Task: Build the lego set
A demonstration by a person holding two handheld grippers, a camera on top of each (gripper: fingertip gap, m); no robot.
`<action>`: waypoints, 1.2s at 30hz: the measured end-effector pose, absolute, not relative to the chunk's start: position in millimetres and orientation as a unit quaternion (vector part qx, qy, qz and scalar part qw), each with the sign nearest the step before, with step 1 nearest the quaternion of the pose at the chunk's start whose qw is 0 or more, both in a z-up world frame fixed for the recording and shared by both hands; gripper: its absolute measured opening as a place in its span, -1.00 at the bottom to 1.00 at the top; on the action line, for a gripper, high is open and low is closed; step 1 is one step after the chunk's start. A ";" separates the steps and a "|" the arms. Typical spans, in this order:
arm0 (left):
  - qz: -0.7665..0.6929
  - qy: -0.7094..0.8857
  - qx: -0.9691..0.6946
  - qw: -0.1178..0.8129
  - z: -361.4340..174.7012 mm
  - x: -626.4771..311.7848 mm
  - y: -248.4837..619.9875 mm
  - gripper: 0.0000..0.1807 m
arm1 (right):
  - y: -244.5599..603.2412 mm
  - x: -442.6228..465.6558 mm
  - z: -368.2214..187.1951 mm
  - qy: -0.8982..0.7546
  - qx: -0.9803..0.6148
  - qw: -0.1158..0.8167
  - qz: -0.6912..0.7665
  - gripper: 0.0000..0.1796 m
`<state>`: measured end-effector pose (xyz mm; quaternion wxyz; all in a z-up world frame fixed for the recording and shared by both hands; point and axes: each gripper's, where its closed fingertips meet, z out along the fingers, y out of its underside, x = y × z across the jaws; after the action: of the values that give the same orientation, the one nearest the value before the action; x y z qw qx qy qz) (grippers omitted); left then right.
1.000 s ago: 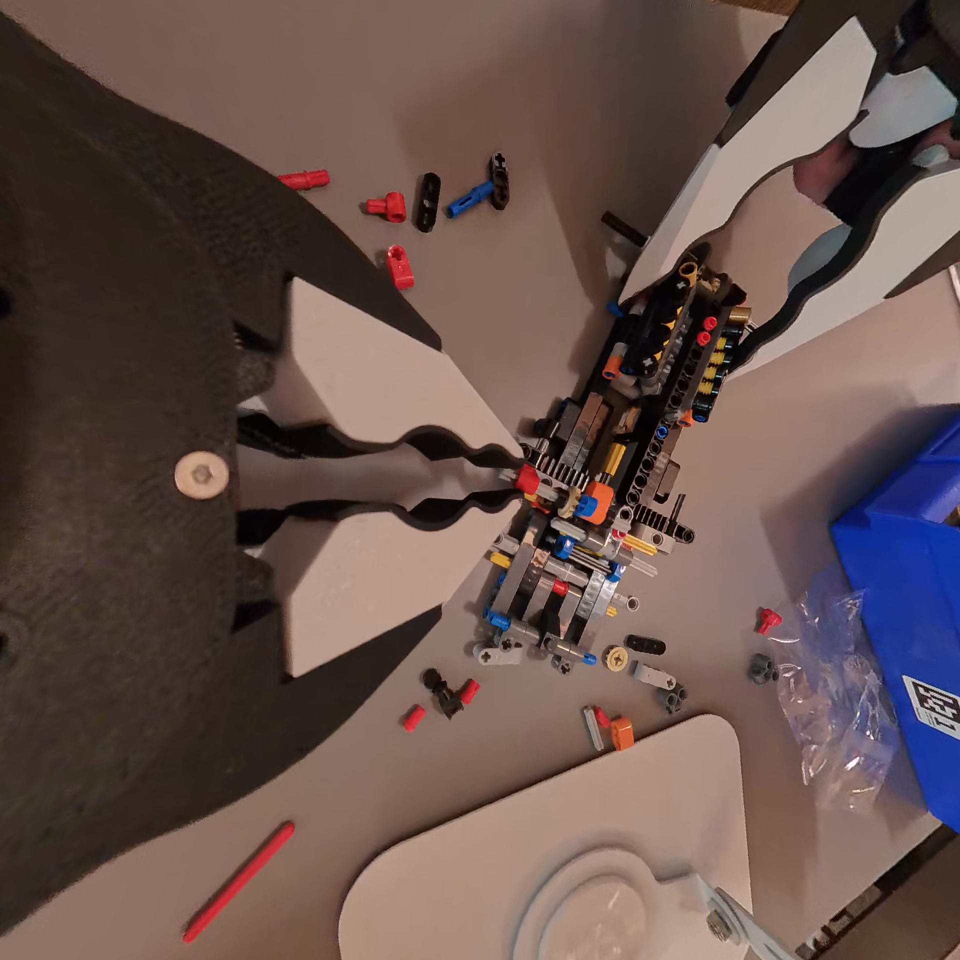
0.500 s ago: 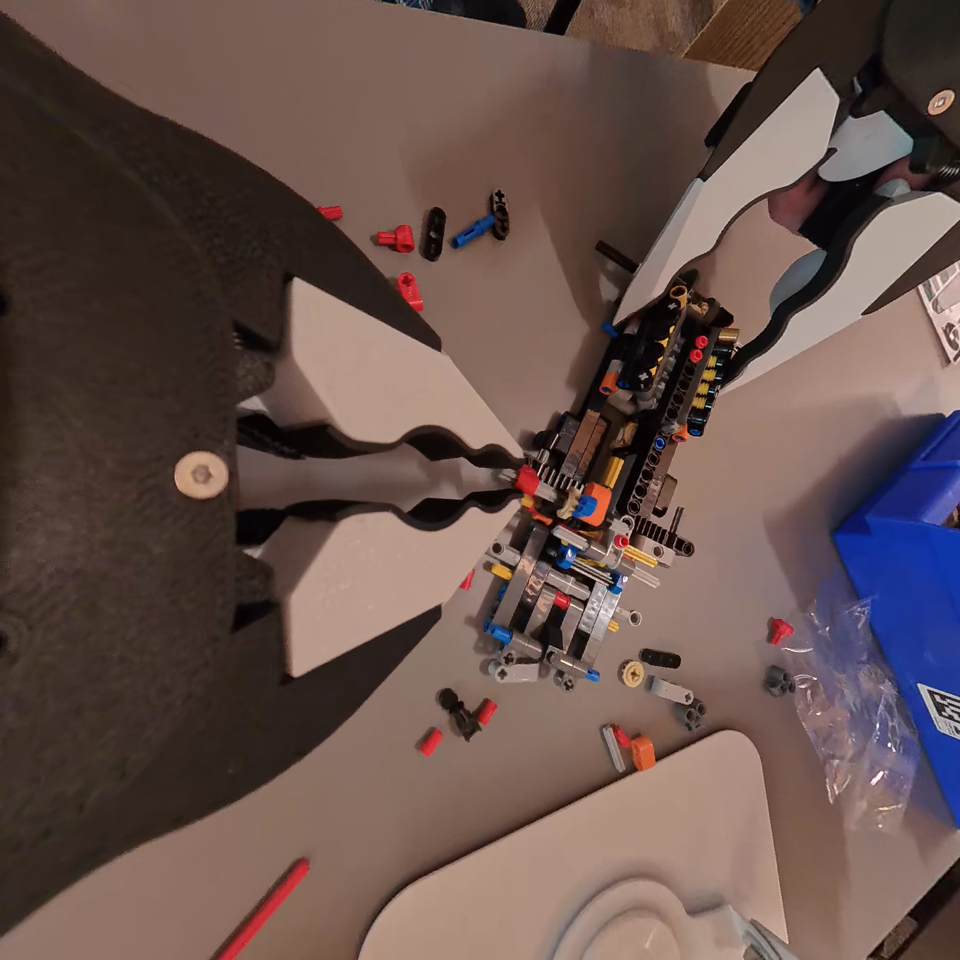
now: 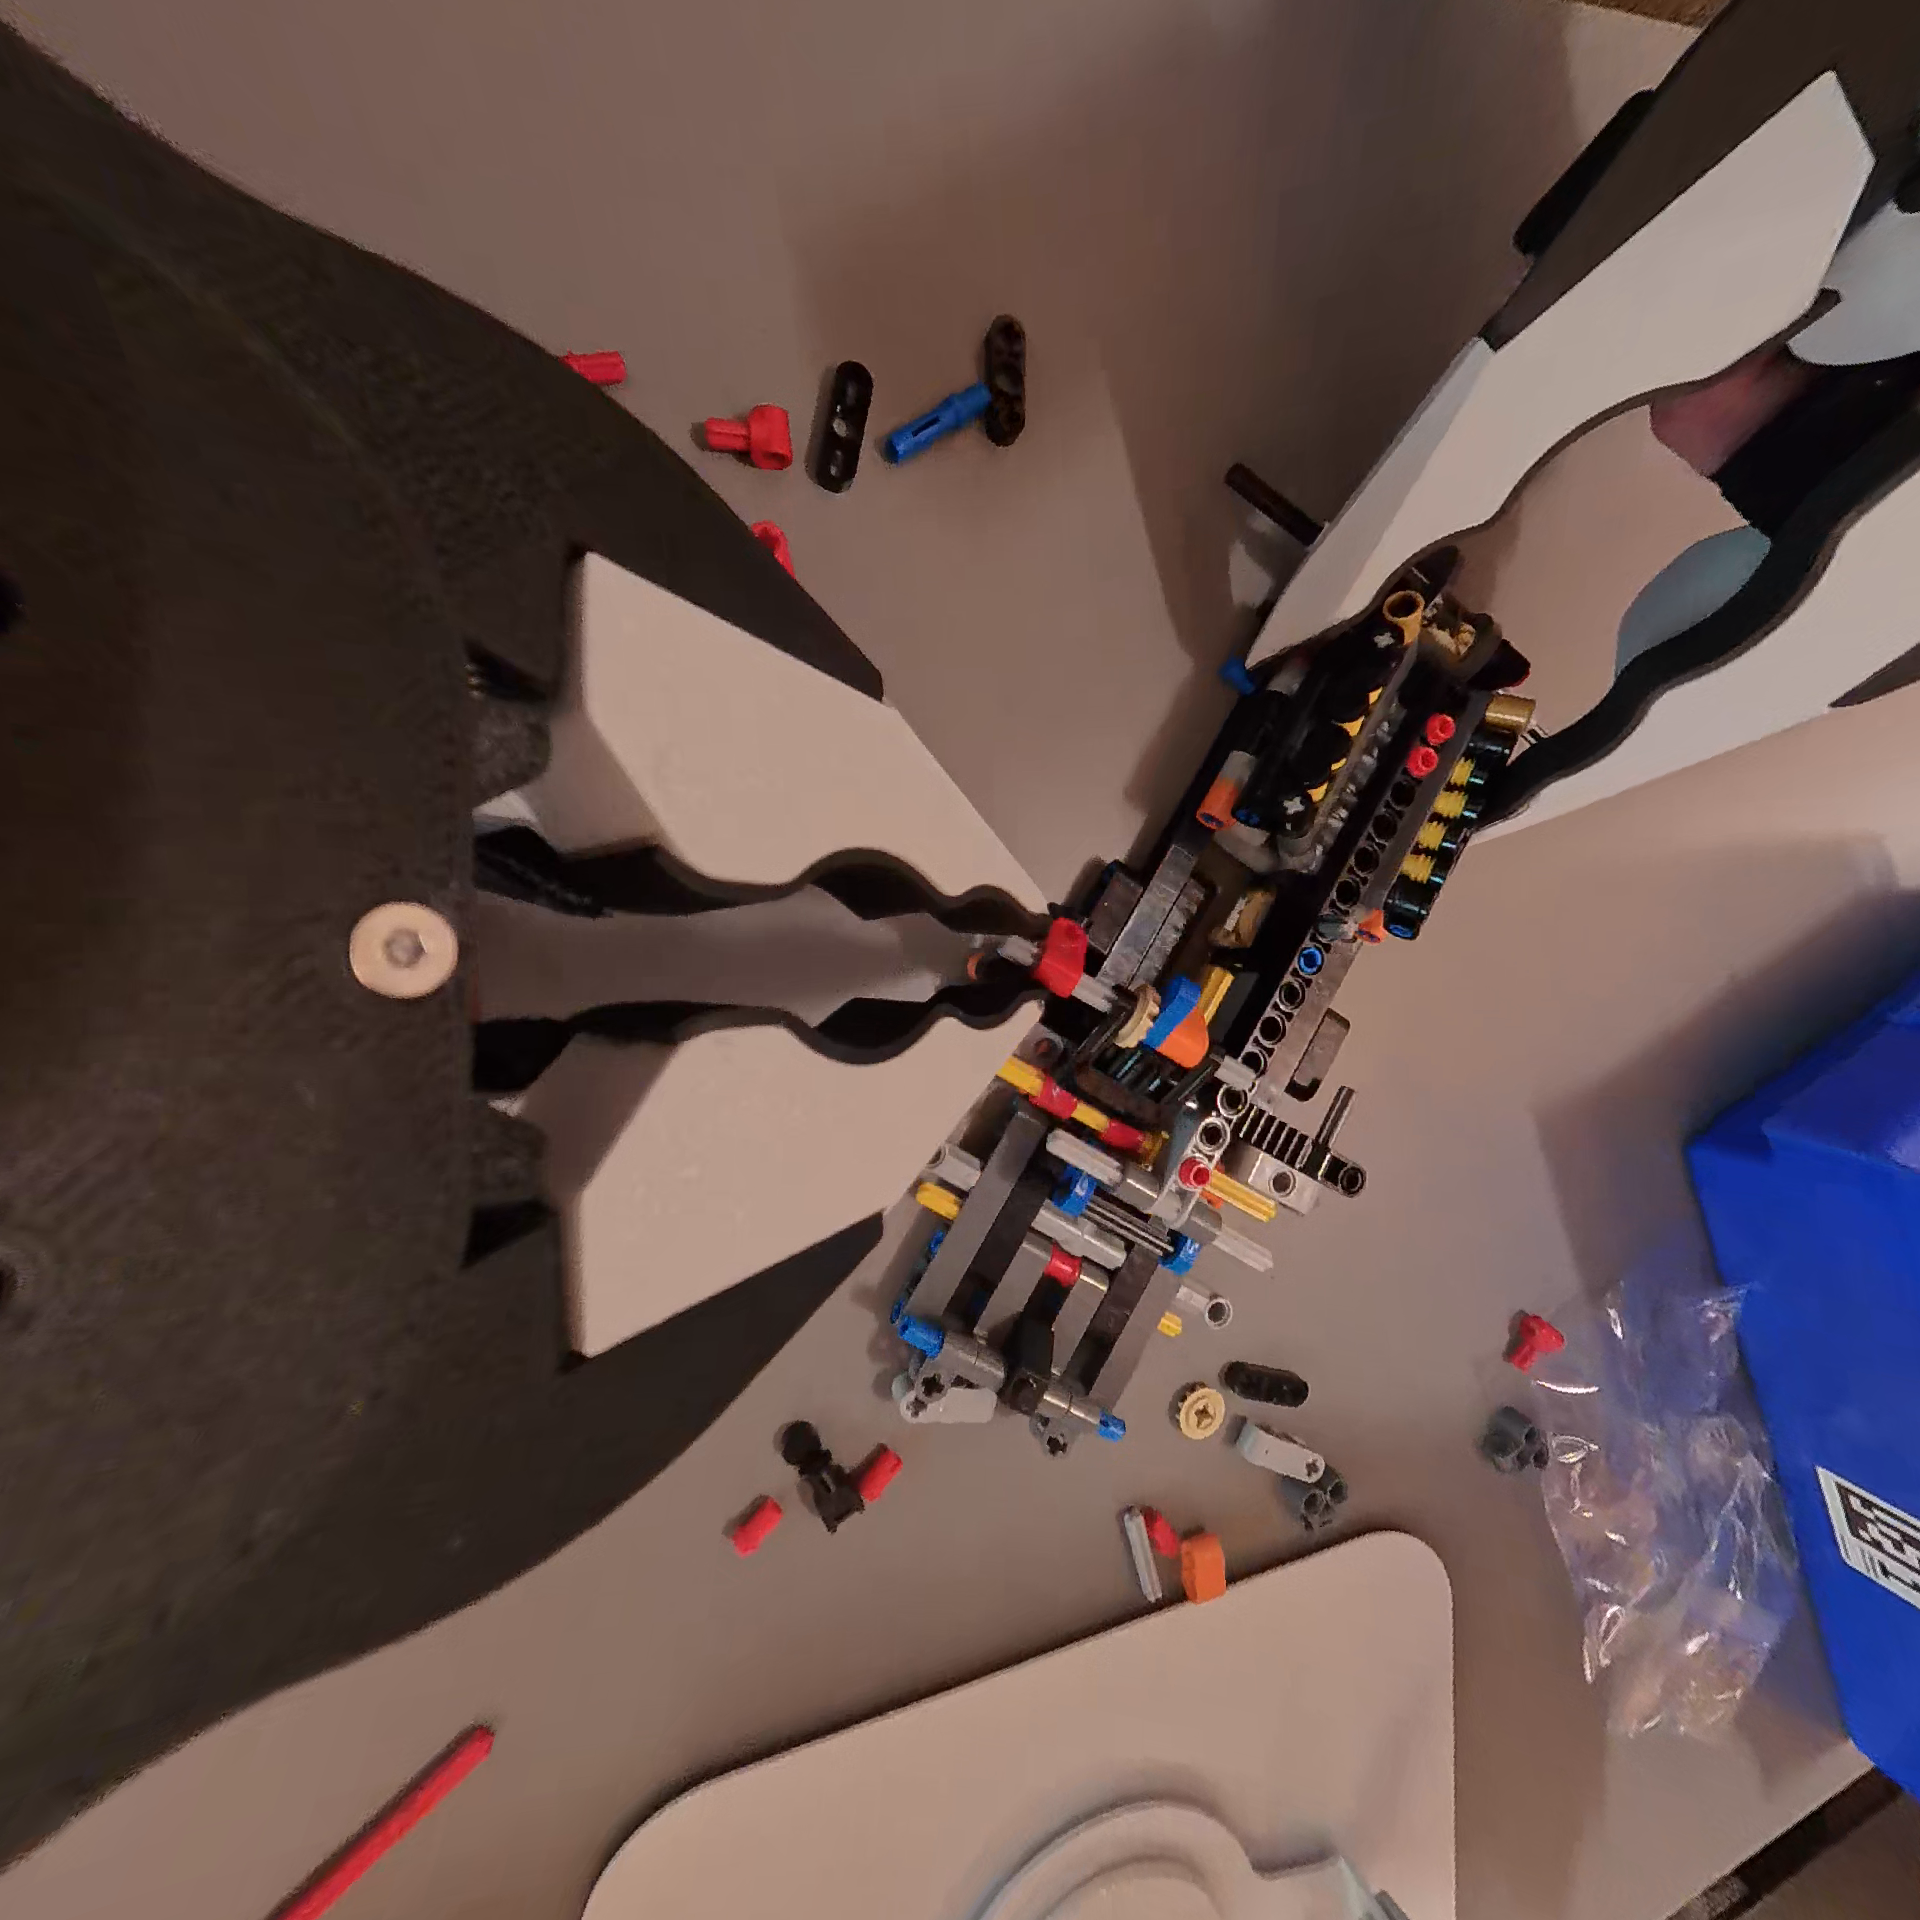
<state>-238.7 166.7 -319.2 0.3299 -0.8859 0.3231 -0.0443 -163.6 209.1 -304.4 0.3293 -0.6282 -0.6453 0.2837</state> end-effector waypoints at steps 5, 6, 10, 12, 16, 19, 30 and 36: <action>-0.047 0.323 -0.886 0.329 -319.4 -238.4 166.3 -0.36 | 207.5 -160.5 -303.6 -0.649 -0.626 0.327 0.284 -0.94; -0.048 0.323 -0.886 0.329 -319.6 -238.3 166.2 -0.36 | 206.6 -159.2 -303.3 -0.649 -0.625 0.326 0.285 -0.94; -0.051 0.322 -0.887 0.327 -319.8 -238.3 166.2 -0.36 | 205.1 -155.4 -303.1 -0.648 -0.624 0.322 0.295 -0.94; -0.052 0.322 -0.887 0.327 -319.9 -238.2 166.3 -0.36 | 205.1 -154.1 -301.7 -0.646 -0.624 0.323 0.299 -0.94; -0.052 0.323 -0.887 0.326 -320.0 -238.1 166.2 -0.36 | 203.3 -152.9 -301.9 -0.649 -0.622 0.319 0.301 -0.94; -0.053 0.323 -0.887 0.326 -320.0 -238.1 166.2 -0.36 | 202.9 -155.1 -302.0 -0.647 -0.622 0.316 0.308 -0.93; -0.053 0.323 -0.888 0.324 -320.4 -238.8 166.0 -0.36 | 216.0 -162.9 -291.0 -0.627 -0.628 0.335 0.318 -0.94; -0.051 0.324 -0.888 0.323 -320.5 -238.9 165.9 -0.36 | 229.0 -154.1 -287.2 -0.591 -0.651 0.338 0.336 -0.94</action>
<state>-238.9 165.9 -320.5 0.3227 -0.8880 0.3238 -0.0507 -154.1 229.0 -287.2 0.3375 -0.6508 -0.5913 0.3359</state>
